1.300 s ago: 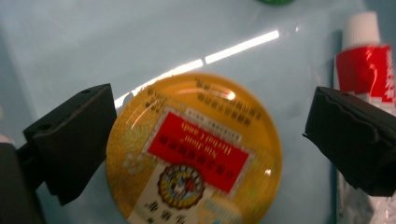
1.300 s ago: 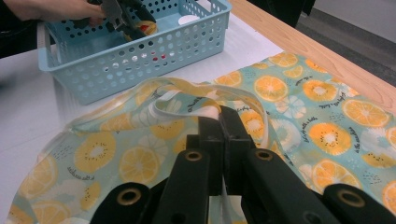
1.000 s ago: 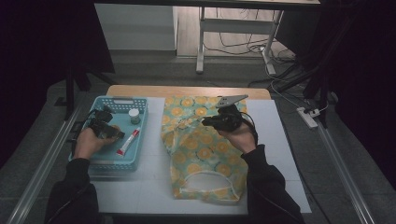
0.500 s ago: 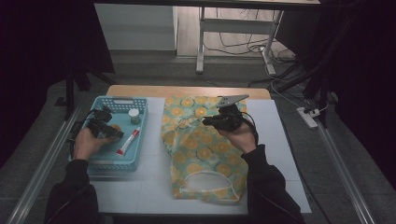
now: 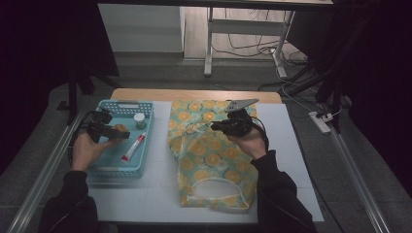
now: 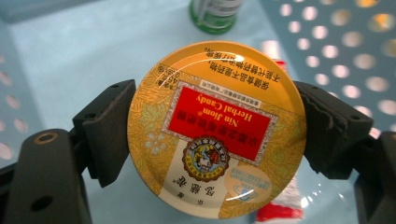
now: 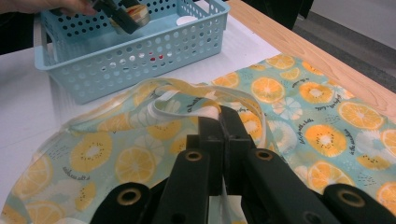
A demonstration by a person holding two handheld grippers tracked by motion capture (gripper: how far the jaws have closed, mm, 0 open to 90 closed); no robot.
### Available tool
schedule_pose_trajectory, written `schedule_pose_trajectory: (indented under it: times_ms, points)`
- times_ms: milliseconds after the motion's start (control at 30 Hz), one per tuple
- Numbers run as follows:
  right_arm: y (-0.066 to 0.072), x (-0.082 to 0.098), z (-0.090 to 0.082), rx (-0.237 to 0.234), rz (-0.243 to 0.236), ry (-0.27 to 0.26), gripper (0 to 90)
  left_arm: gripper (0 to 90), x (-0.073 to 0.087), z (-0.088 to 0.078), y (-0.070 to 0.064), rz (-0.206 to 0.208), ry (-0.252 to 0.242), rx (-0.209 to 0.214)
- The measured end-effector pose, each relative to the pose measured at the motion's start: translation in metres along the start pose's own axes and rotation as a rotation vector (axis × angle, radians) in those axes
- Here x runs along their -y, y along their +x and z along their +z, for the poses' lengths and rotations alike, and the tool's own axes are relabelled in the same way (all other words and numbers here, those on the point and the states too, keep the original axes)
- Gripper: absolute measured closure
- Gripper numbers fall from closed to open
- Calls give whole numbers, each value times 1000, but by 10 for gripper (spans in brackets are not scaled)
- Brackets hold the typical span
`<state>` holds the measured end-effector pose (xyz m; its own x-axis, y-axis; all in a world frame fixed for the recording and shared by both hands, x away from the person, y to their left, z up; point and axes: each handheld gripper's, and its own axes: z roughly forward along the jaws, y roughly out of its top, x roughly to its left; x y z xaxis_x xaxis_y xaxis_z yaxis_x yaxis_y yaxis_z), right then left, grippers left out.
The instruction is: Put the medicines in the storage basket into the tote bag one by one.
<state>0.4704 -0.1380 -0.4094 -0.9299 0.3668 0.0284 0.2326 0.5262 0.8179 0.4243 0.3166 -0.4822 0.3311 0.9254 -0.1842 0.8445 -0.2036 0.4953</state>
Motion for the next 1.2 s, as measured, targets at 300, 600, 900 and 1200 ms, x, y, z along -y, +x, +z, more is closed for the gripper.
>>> schedule_pose_trajectory:
  times_ms: [300, 600, 900, 1200]
  points:
    - [0, 0, -1, 3, 7, -9, 899, 197, -1, -18, -25, 86, -64, 52]
    - [-2, 0, 0, 8, 21, -9, 900, 197, 0, -32, -58, 158, -112, 134]
    - [-3, 1, 3, 10, 28, -3, 900, 197, 1, -39, -91, 236, -122, 187]
    - [-4, 2, 5, 12, 31, 1, 899, 197, 2, -38, -126, 294, -126, 249]
